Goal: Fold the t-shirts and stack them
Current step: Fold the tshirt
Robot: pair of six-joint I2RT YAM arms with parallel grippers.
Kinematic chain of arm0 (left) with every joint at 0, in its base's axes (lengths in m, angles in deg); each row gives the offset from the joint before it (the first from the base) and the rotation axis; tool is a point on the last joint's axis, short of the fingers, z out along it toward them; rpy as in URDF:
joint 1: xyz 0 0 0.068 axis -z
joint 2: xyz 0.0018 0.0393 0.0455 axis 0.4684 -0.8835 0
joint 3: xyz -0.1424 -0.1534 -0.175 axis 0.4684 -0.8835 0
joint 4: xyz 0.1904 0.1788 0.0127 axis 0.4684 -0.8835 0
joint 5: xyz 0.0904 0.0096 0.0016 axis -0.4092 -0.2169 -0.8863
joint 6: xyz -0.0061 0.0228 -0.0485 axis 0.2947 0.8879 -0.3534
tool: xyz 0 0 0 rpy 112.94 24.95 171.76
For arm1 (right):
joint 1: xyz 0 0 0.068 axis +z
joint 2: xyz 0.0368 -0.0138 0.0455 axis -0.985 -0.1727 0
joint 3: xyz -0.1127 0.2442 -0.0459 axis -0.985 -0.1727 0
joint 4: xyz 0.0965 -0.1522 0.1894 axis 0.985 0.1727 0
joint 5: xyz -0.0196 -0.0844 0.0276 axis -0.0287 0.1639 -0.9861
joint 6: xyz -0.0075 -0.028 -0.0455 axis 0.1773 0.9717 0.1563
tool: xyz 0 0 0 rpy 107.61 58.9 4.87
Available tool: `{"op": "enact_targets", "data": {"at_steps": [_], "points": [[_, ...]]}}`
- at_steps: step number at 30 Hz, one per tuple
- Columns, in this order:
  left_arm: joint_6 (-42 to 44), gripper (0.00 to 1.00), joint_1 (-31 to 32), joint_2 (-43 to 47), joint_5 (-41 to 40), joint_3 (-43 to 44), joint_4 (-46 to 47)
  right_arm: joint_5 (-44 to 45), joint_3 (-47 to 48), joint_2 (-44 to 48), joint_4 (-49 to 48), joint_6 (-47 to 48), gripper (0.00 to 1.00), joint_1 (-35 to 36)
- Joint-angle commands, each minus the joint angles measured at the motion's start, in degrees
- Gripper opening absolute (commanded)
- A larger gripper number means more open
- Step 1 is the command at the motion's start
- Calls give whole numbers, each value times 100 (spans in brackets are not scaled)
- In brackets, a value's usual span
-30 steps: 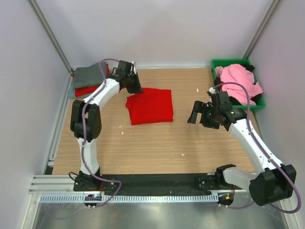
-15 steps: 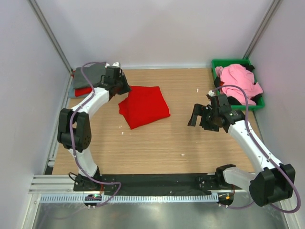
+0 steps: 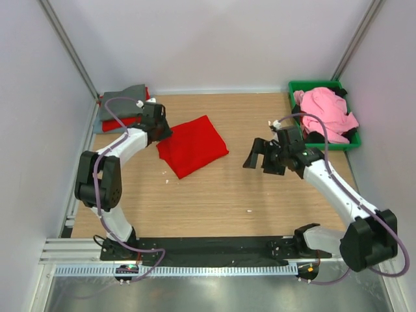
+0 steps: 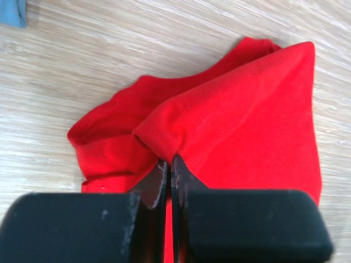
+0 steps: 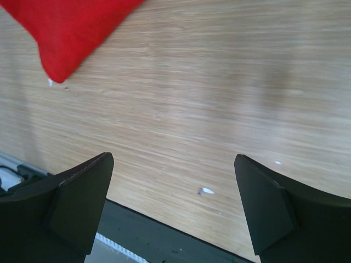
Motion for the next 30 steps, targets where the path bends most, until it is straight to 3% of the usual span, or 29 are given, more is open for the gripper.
{"op": "enact_targets", "data": {"at_steps": [1, 4, 7, 10, 13, 14, 16, 19, 21, 27, 30], "points": [[-198, 0, 7, 450, -113, -239, 126, -371, 559, -696, -933, -343, 98, 374], [-32, 0, 129, 887, -419, -345, -164, -512, 1245, -1462, -1259, -221, 98, 366], [355, 0, 463, 1293, -1060, -556, -147, -556, 2536, -2814, -1224, -123, 98, 173], [374, 0, 472, 1478, -1088, -749, -243, -950, 3837, -4212, -1443, -448, 97, -56], [321, 0, 473, 1593, -1168, -1109, -130, -1424, 6195, -5794, -1032, -615, 93, -65], [321, 0, 472, 1567, -1159, -1171, -34, -1609, 6622, -6511, -813, -677, 92, -47], [321, 0, 472, 1471, -1141, -1295, 81, -1646, 7465, -6973, -609, -738, 91, -30], [338, 0, 464, 1102, -1185, -1234, 169, -1655, 7357, -7011, -792, -774, 90, -30], [408, 0, 446, 551, -1255, -1067, 213, -1559, 6516, -6678, -1310, -791, 90, -47], [233, 0, 209, -1349, -1098, 680, -1165, -1392, 4247, -4938, -1909, -581, 91, -293], [136, 0, 156, -1930, -800, 814, -1185, -1128, 3263, -3823, -1813, -361, 91, -434]]}}
